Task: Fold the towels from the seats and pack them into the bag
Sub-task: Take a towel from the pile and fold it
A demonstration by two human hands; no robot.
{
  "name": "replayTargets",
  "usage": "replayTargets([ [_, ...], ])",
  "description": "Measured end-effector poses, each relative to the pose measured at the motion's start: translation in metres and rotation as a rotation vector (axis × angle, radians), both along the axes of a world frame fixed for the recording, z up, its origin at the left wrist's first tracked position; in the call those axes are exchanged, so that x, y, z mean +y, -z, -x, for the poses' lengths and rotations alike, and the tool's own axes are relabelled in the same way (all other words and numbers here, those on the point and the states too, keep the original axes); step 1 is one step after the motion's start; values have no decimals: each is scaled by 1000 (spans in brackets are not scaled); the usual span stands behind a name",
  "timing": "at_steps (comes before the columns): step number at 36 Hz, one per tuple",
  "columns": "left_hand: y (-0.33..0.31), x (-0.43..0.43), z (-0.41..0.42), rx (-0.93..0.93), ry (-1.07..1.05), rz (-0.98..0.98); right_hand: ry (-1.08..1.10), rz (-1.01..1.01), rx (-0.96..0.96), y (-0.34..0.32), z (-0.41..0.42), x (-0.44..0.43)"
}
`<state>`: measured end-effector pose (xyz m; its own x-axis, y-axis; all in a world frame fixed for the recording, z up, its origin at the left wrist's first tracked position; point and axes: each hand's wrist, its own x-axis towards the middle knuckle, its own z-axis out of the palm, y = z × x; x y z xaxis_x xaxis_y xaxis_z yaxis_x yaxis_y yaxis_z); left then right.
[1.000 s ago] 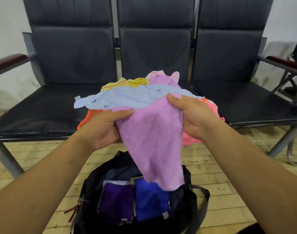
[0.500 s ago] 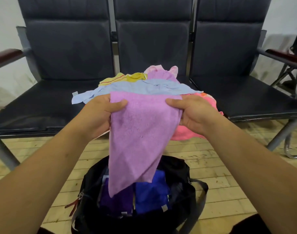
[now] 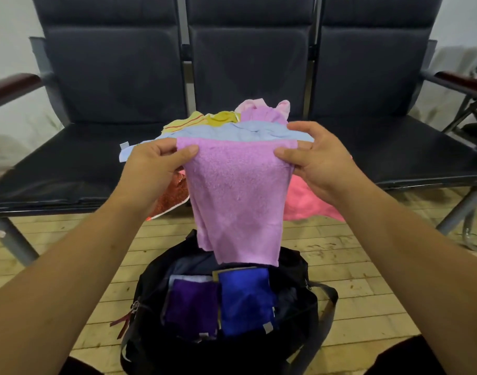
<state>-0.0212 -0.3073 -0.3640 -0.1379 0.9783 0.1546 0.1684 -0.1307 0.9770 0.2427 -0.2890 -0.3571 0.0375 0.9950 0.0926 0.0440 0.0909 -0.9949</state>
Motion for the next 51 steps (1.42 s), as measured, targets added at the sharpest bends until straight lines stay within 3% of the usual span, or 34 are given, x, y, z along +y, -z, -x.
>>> replayTargets([
  [6,-5,-3,-9,86,-140,-98,37,-114,-178,-4,0,-5],
  [11,-6,-4,-8,126,-132,-92,55,-177,-260,-10,-1,-8],
  [18,-3,-2,-5,317,-230,-139,49,-246,-420,-10,-1,-10],
  [27,-5,-2,-10,304,-202,-189,70,-247,-392,-11,-6,-7],
  [31,-6,-4,-11,235,-188,-229,39,-230,-242,-12,-6,-9],
  [36,-4,-3,-11,89,-126,-218,-240,-8,249,-13,3,-15],
  [39,-5,-3,-12,-120,78,-61,-263,25,367,-16,11,-17],
  [43,7,-10,-16,94,457,178,-258,51,496,-21,13,-14],
  [44,11,-11,-18,61,485,221,-261,62,509,-21,13,-13],
  [51,8,-18,-40,-629,524,315,-242,310,538,-4,-3,-2],
])
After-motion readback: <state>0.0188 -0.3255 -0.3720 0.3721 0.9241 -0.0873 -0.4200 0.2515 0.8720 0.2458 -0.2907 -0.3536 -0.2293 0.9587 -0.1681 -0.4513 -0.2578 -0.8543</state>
